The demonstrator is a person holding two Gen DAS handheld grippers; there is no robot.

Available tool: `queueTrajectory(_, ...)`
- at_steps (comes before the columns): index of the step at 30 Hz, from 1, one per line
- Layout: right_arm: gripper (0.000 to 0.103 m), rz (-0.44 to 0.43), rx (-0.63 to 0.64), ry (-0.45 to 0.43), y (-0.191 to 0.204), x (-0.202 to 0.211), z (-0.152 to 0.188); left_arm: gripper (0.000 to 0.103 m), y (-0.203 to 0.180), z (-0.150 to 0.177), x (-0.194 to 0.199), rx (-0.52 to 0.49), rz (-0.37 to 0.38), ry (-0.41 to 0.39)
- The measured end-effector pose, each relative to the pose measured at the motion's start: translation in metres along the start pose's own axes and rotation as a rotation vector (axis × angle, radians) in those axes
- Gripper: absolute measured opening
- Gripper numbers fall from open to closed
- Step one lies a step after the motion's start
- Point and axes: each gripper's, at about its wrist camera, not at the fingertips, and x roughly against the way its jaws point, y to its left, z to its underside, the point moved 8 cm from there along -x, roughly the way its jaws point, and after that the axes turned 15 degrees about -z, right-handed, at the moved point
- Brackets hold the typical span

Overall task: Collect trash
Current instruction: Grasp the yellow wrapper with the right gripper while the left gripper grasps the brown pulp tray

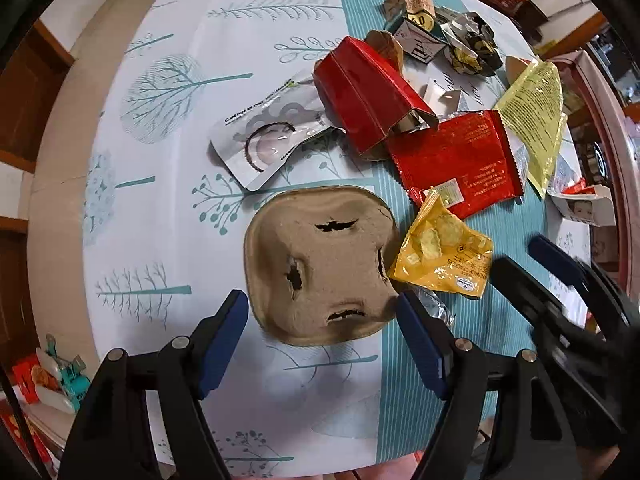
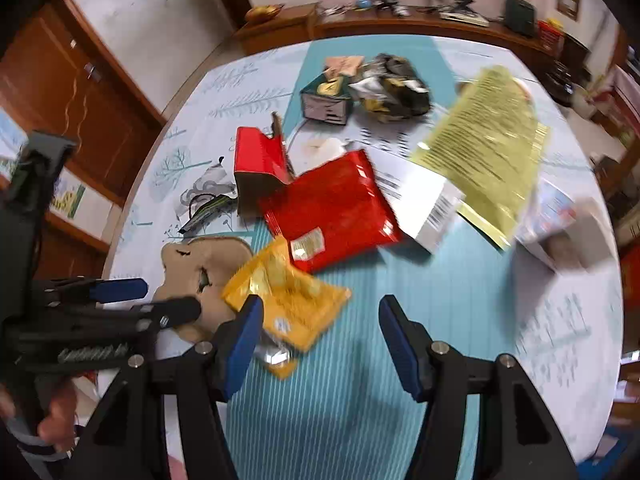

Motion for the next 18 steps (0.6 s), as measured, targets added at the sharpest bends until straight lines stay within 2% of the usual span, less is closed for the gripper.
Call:
queueTrajectory(7,0.060,-0.019,0.063,0.108,0.001,-0.037,0.003,0.075,0.006,-0.008,-0.002,0.010,0.047,0.023)
queueTrajectory(8,0.057,-0.021,0.079,0.115,0.003,-0.038,0.005,0.075,0.007,-0.008,-0.002,0.012,0.053,0.027)
queueTrajectory(10,0.037,-0.008,0.114,0.146,0.007,-0.042,0.012,0.075,0.006,-0.011,-0.002,0.014,0.061,0.035)
queueTrajectory(15,0.029,-0.018,0.095,0.142,0.009,-0.036,0.028,0.075,0.004,-0.017,-0.002,0.005,0.054,0.038)
queueTrajectory(17,0.017,-0.010,0.065,0.112,0.007,-0.028,0.033,0.075,0.001,-0.019,-0.004,-0.008,0.036,0.040)
queueTrajectory(18,0.006,-0.008,0.038,0.094,0.004,-0.022,0.035,0.075,-0.001,-0.020,-0.005,-0.021,0.019,0.040)
